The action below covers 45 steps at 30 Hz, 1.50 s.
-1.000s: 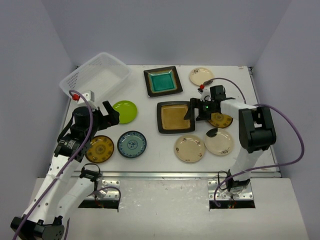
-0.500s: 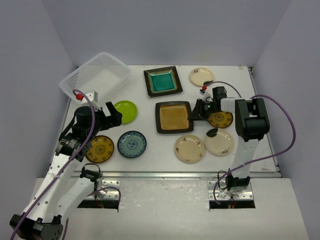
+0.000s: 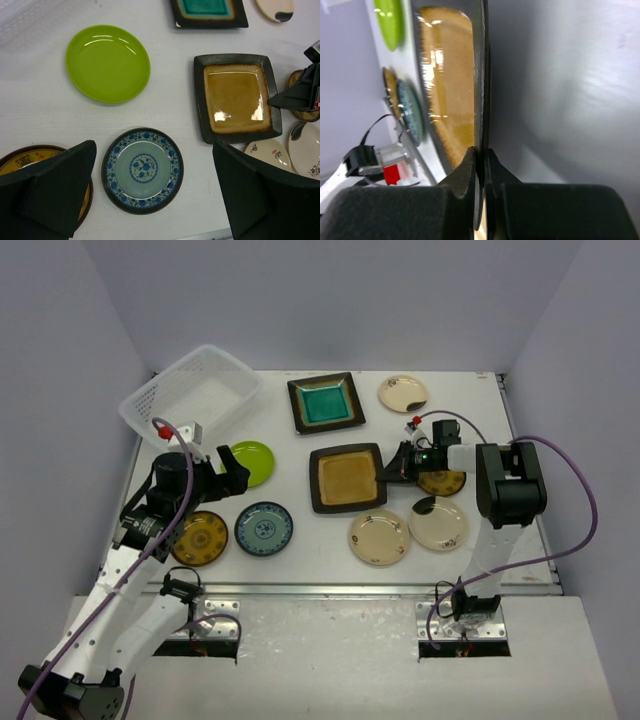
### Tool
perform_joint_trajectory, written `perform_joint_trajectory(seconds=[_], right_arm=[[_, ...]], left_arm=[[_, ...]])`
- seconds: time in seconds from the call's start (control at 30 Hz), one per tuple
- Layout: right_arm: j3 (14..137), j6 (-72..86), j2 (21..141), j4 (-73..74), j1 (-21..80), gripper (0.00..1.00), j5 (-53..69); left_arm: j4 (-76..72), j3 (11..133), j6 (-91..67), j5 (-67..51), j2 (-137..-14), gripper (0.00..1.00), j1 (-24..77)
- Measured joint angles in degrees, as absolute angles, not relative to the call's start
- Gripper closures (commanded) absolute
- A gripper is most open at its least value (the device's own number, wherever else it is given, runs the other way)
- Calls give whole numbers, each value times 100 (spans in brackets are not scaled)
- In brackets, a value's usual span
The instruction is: Place the plates into the plastic bin on the countertop
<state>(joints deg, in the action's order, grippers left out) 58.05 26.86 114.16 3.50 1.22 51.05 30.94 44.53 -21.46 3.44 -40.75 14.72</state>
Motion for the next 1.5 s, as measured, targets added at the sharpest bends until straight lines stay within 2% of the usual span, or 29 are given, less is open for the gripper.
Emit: perform_joint_trajectory(seconds=[0.23,0.47,0.67,1.0,1.1,1.23,1.3,1.4,1.47,1.5], right_arm=[[5200,3281,10271,-419,130,100,5339],[4752,3979,9544,-1313,133,100,5809],[4390,4785,9293,-2167,172,100,6125],[3904,6335,9315,-3861,202,100,6309],[3898,6824,9368,-4384,223,100,6333],[3898,7203,9371,-4814,295,100,6331],[3898,7309,9371,-4913,352,100,6329],[3898,7419,9371,-5042,460,100,6321],[3898,7496,9371,-5128,523,100,6319],[3898,7548,9371,-5173,556,100,6330]], left_arm=[[2803,4412,-2249,-641,-4384,0,1472],[1775,3760,-3026,-1819,-5022,0,1472],[759,3438,-3724,-2361,-5839,1,1488],[-892,2620,-4647,-2830,-6163,2,1561],[-1260,2600,-4824,-2834,-6354,6,1700],[-1638,2600,-4989,-2840,-6667,27,1867],[-1887,2603,-5086,-2840,-6846,50,1936],[-2167,2641,-5218,-2879,-7074,69,2059],[-2272,2722,-5276,-2882,-7176,93,2134],[-2312,2765,-5312,-2884,-7212,100,2159]])
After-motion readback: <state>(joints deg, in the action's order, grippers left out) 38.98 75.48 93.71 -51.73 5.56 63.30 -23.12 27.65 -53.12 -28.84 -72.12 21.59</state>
